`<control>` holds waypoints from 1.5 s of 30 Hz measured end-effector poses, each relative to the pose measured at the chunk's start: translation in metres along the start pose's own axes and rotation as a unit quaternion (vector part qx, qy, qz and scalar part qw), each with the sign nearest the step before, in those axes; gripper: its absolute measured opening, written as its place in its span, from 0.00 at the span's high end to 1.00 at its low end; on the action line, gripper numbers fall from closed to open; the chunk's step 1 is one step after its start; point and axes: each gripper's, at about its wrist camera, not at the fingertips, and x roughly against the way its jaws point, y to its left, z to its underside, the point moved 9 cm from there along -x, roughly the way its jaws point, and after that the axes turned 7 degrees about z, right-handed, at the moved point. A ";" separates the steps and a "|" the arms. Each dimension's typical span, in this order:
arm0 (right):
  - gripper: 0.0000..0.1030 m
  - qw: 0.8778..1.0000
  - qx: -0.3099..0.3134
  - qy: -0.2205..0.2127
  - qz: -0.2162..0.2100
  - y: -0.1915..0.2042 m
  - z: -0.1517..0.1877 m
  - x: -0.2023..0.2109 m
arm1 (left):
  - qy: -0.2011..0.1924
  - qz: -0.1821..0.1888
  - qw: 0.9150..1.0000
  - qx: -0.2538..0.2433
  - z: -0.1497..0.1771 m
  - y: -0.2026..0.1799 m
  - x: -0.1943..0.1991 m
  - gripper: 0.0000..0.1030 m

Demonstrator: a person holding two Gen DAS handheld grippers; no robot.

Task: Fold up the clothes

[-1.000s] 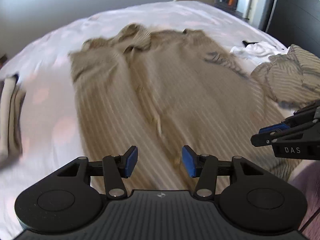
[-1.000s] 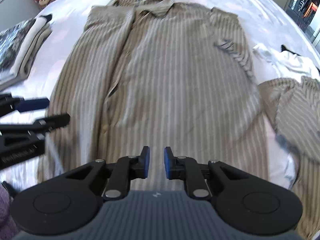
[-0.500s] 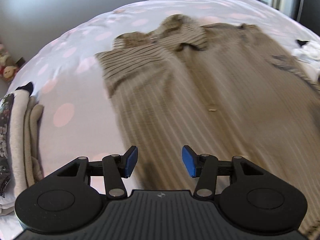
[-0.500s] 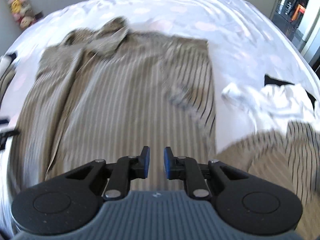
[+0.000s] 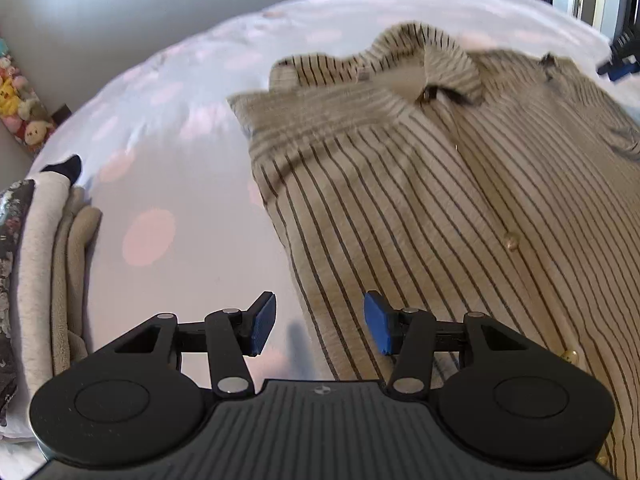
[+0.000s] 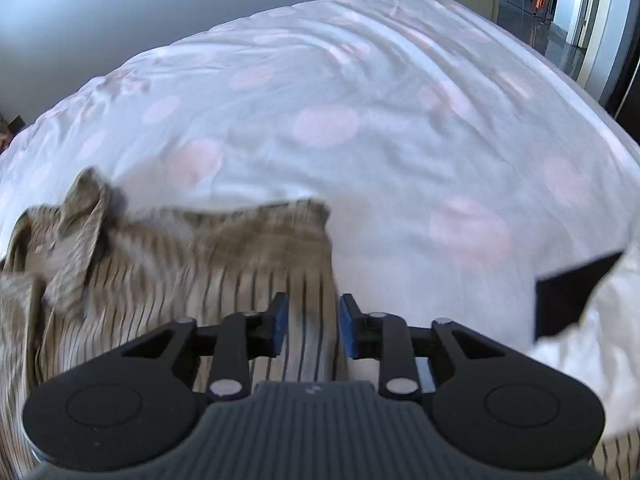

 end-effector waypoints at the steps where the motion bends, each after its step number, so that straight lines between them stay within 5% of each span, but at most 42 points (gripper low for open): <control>1: 0.65 1.000 -0.004 0.000 -0.002 0.000 -0.006 -0.007 | 0.005 0.004 1.000 0.002 0.000 0.000 -0.002 0.54; 7: 0.62 1.000 -0.026 0.001 -0.012 -0.003 -0.039 -0.044 | 0.037 0.014 0.999 0.013 0.008 0.000 -0.021 0.54; 14: 0.63 1.000 -0.016 -0.009 -0.014 0.012 -0.044 -0.034 | 0.041 0.021 0.999 0.022 0.012 0.000 -0.028 0.54; 15: 0.66 1.000 -0.014 -0.011 -0.014 0.014 -0.045 -0.032 | 0.040 0.022 0.999 0.023 0.012 0.000 -0.028 0.54; 17: 0.95 1.000 -0.011 -0.014 -0.015 0.019 -0.046 -0.029 | 0.039 0.024 0.999 0.027 0.012 0.000 -0.028 0.54; 24: 0.96 1.000 0.002 -0.024 -0.016 0.035 -0.051 -0.016 | 0.027 0.036 0.998 0.032 0.012 0.000 -0.020 0.54; 34: 0.96 0.996 0.088 -0.024 0.017 0.144 -0.045 0.055 | -0.019 0.074 0.996 0.047 0.010 0.004 0.012 0.54; 45: 0.96 0.991 0.124 -0.001 0.046 0.263 0.014 0.029 | -0.038 0.108 0.990 0.077 0.020 0.020 0.022 0.54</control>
